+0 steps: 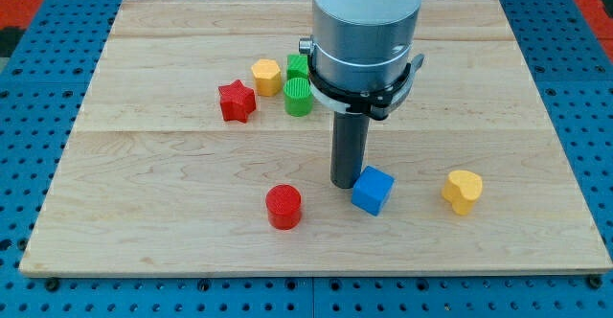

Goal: Push the red circle diagonally to the red star

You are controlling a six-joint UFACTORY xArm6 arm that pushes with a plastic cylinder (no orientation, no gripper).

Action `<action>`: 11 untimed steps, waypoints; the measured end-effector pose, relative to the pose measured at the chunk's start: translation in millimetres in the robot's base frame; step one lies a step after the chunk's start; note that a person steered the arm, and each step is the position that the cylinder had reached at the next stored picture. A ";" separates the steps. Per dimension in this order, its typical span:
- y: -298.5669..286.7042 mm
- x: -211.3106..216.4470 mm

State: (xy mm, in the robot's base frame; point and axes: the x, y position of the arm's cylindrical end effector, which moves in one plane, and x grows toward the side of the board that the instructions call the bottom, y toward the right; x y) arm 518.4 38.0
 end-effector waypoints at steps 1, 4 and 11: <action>-21.6 11.1; -49.6 48.4; -118.2 19.2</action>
